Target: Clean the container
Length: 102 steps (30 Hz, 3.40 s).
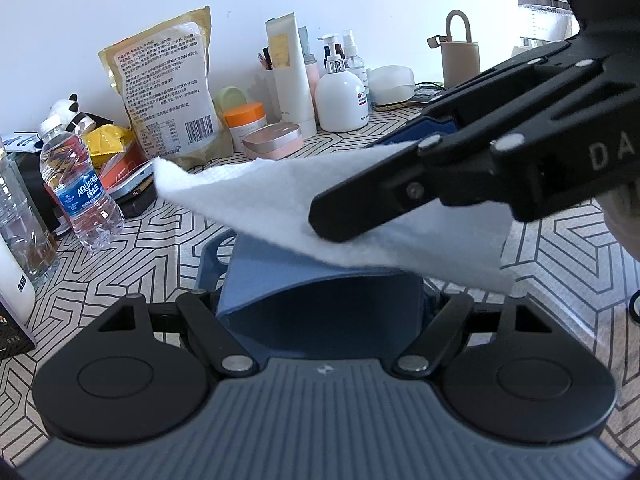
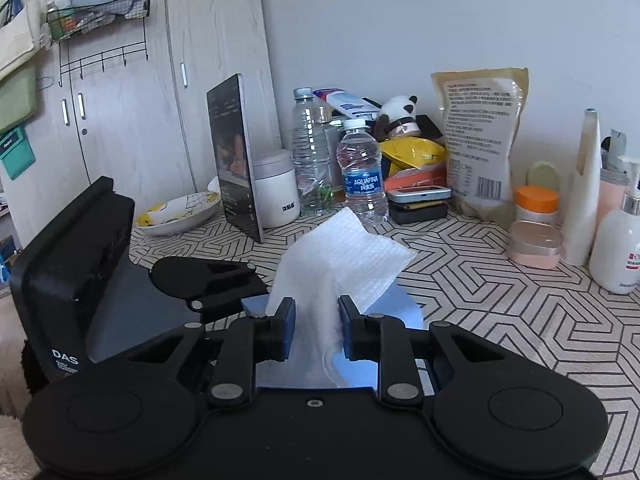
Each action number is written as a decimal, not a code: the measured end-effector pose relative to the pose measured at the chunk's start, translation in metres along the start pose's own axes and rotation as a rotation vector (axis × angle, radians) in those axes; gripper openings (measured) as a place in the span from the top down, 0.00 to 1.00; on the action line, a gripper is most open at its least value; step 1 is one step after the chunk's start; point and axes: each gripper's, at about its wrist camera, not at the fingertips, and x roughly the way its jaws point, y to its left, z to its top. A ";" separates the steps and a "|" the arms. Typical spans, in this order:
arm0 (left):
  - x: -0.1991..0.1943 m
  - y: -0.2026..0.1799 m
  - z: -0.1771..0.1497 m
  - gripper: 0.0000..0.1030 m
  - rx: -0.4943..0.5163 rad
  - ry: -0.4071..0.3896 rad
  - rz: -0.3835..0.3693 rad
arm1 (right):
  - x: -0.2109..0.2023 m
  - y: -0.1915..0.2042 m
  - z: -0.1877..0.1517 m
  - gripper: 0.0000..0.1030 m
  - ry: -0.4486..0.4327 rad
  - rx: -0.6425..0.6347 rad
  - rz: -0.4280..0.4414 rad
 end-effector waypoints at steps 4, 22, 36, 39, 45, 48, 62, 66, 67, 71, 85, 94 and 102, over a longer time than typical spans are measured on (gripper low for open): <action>-0.001 0.000 0.000 0.25 -0.001 -0.002 -0.003 | 0.000 0.003 -0.001 0.72 0.000 -0.009 0.030; 0.000 -0.002 0.000 0.24 -0.002 0.000 -0.001 | 0.002 0.005 -0.001 0.72 0.001 -0.019 0.026; -0.002 -0.002 0.000 0.24 -0.004 0.000 -0.002 | 0.000 0.000 -0.001 0.71 -0.001 -0.002 -0.006; -0.003 -0.001 0.000 0.24 -0.006 -0.001 -0.003 | 0.000 0.002 -0.001 0.71 0.000 -0.001 0.023; -0.003 -0.001 0.000 0.24 -0.002 0.000 -0.002 | 0.000 0.000 -0.001 0.71 0.003 0.001 0.019; -0.003 -0.001 -0.001 0.24 -0.001 -0.001 -0.002 | -0.001 -0.003 -0.001 0.71 0.001 0.014 0.002; -0.004 -0.002 -0.001 0.24 -0.001 0.001 -0.002 | 0.000 -0.001 -0.002 0.71 -0.001 0.010 0.001; -0.004 -0.003 -0.001 0.24 -0.001 0.000 -0.002 | 0.000 0.003 -0.002 0.71 0.000 -0.013 0.041; -0.004 -0.003 -0.001 0.24 -0.002 0.001 -0.001 | 0.000 0.003 -0.002 0.71 0.001 -0.019 0.038; -0.004 -0.003 -0.001 0.24 -0.003 0.001 -0.002 | 0.001 0.002 -0.001 0.71 0.001 -0.006 0.002; -0.004 -0.004 0.000 0.24 -0.003 0.002 0.000 | 0.002 0.004 0.001 0.68 0.005 -0.015 0.035; -0.004 -0.005 -0.001 0.24 -0.005 0.000 -0.002 | -0.003 0.014 -0.002 0.67 0.018 -0.056 0.096; -0.004 -0.004 -0.001 0.24 -0.011 -0.001 -0.004 | 0.001 -0.012 0.003 0.67 0.026 0.061 -0.015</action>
